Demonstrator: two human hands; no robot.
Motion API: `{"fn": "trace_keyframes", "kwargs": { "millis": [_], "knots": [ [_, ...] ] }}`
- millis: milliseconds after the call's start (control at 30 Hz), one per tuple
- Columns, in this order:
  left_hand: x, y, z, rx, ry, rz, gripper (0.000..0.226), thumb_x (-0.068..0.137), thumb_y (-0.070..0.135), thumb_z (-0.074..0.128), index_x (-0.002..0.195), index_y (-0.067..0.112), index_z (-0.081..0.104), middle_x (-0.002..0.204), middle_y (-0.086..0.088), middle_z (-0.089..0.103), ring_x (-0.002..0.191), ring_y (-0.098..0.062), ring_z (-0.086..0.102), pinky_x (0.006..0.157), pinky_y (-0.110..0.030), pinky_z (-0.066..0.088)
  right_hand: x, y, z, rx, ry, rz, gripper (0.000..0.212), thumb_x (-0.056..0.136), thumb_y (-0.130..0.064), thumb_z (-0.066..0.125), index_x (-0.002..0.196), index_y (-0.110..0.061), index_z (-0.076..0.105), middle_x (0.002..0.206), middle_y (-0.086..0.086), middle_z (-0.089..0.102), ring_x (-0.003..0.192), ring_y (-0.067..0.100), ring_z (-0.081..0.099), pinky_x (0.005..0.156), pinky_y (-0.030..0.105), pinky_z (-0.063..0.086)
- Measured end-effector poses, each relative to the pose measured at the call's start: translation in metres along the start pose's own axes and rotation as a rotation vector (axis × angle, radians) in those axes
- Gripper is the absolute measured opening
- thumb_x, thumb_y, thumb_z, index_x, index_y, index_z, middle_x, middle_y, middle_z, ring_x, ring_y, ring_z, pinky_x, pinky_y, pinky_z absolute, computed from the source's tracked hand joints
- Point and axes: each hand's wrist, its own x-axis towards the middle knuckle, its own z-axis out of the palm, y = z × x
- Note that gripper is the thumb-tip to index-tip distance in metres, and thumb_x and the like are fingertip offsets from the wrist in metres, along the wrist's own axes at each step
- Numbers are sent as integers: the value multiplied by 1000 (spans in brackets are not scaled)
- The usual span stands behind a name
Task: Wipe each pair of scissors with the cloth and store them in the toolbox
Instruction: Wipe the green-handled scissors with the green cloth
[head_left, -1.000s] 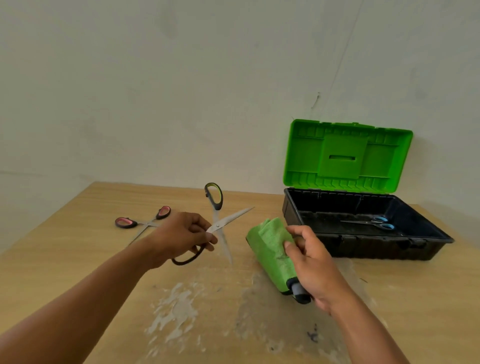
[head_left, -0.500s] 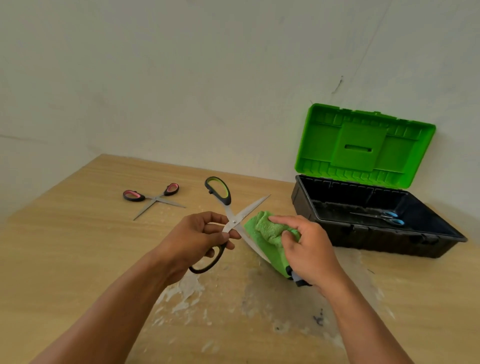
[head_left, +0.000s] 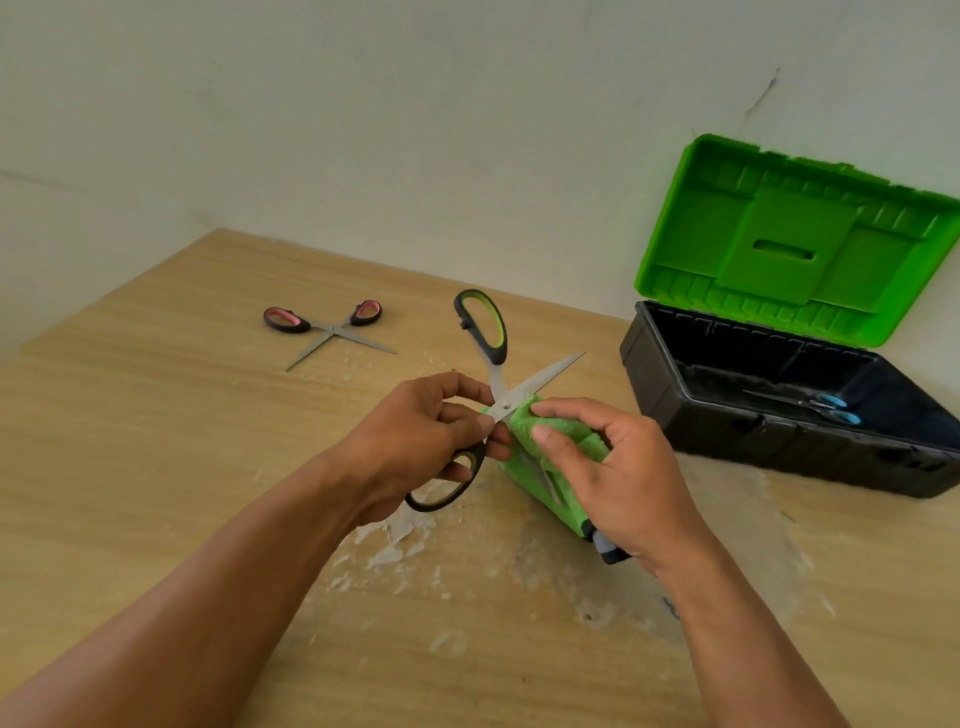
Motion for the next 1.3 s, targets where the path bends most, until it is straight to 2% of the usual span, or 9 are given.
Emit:
{"fn": "trace_keyframes", "kwargs": {
  "millis": [100,233,367,533,667,867,1100,1300],
  "knots": [
    [0,-4,5,10,-3,25,9,96,4,59,103,8,60,89,-17,78,88,-22,76,50,-25,53,-5,4,12,-96,52,-117,22,89,-27,77,111,-25,79,108,-14,75,99,-4,67,88,14,52],
    [0,-9,11,59,76,91,9,94,0,60,98,8,61,81,-17,76,77,-24,77,45,-25,51,-9,7,20,-144,140,-226,19,87,-19,80,107,-18,81,100,-7,77,89,1,70,80,11,53],
    [-1,-10,11,72,112,136,11,93,-2,60,99,7,62,79,-22,75,73,-26,77,45,-27,51,-9,8,18,-94,128,-224,15,86,-15,81,101,-16,82,97,-6,77,88,1,71,79,13,53],
    [0,-11,9,85,117,151,14,93,-2,60,103,6,65,78,-19,76,65,-19,74,45,-26,50,-10,10,15,-90,66,-216,15,86,-14,81,100,-16,82,96,-7,77,86,1,70,79,12,52],
    [0,-7,3,57,142,157,18,93,-3,58,96,12,66,76,-13,77,67,-18,74,45,-24,51,-13,8,14,-78,27,-201,16,86,-14,81,101,-18,82,96,-9,77,86,0,70,77,9,51],
    [-1,-2,-4,11,146,148,18,94,-5,56,97,10,65,77,-15,77,74,-25,77,44,-22,49,-16,8,13,-76,-31,-200,18,87,-14,79,104,-20,82,95,-12,75,88,1,69,76,8,49],
    [1,0,-13,-11,167,121,18,95,-4,55,110,3,64,82,-19,77,78,-28,77,44,-22,49,-21,9,13,-129,-74,-233,19,90,-16,76,107,-22,81,100,-11,73,91,5,69,76,25,58],
    [2,7,-29,-48,188,114,20,97,-3,53,113,4,62,86,-17,77,83,-26,77,45,-20,50,-23,8,5,-190,-118,-214,21,83,-13,78,101,-24,83,100,-13,70,92,1,66,79,15,55]
  ]
}}
